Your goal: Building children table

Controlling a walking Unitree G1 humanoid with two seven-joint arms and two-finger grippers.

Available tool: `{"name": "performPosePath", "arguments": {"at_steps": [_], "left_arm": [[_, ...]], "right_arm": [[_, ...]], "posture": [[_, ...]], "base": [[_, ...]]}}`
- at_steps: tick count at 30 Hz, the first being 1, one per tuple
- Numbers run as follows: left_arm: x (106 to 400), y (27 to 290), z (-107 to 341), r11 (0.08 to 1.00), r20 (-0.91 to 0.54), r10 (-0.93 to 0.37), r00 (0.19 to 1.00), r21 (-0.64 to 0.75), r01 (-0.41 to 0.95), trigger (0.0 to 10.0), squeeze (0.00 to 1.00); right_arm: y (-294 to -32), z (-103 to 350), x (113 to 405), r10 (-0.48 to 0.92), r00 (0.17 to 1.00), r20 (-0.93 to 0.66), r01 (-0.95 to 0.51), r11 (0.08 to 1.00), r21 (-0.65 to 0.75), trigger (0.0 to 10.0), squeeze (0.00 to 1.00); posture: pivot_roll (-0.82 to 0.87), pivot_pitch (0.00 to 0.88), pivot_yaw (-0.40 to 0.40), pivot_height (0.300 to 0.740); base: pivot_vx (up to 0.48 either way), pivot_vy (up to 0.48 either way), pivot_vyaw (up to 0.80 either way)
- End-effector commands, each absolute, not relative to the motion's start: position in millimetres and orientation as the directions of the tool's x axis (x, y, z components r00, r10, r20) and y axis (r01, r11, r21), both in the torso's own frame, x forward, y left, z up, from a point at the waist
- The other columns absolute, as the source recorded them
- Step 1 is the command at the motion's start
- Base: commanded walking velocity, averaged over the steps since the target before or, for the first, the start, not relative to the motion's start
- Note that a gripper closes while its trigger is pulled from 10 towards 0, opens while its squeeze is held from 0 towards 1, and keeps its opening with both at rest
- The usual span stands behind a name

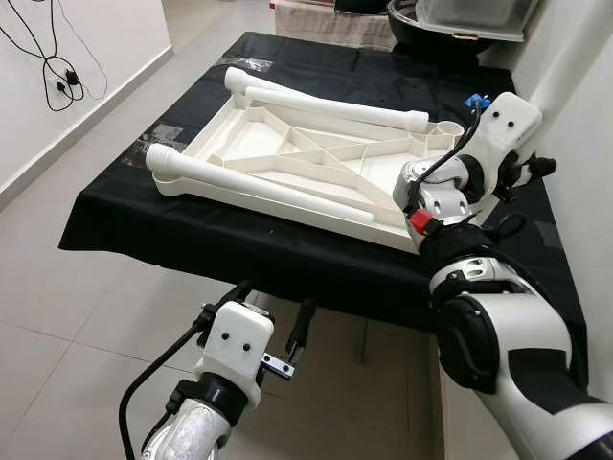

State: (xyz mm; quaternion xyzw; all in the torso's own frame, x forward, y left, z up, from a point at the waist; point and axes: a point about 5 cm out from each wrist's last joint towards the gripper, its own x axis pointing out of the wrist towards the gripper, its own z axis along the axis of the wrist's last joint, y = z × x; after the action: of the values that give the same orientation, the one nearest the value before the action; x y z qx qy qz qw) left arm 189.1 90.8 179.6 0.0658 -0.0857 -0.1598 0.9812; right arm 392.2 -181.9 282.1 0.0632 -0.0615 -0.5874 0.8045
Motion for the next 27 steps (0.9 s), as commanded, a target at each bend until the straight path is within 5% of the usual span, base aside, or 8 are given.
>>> {"name": "performPosePath", "arguments": {"at_steps": [1, 14, 27], "left_arm": [[188.3, 90.2, 175.8, 0.941, 0.127, -0.321, 0.938, 0.156, 0.301, 10.0, 0.0], [187.0, 85.1, 176.6, 0.933, 0.128, -0.353, 0.927, 0.124, 0.338, 10.0, 0.0], [166.2, 55.6, 166.6, 0.786, 0.071, -0.619, 0.782, 0.055, 0.616, 10.0, 0.0]], "right_arm": [[-195.8, 252.4, 387.6, -0.975, 0.218, -0.038, 0.975, 0.217, 0.048, 10.0, 0.0], [-178.7, 252.3, 391.9, -0.952, 0.305, -0.031, 0.95, 0.301, 0.079, 10.0, 0.0], [-170.6, 254.1, 393.5, -0.941, 0.338, -0.004, 0.938, 0.337, 0.083, 10.0, 0.0]], "posture": [[0.1, 0.177, -0.087, 0.74], [0.09, 0.172, -0.085, 0.74], [0.09, 0.155, -0.075, 0.74]], "base": [[0.0, 0.0, 0.0], [0.0, 0.0, 0.0], [0.0, 0.0, 0.0]]}}
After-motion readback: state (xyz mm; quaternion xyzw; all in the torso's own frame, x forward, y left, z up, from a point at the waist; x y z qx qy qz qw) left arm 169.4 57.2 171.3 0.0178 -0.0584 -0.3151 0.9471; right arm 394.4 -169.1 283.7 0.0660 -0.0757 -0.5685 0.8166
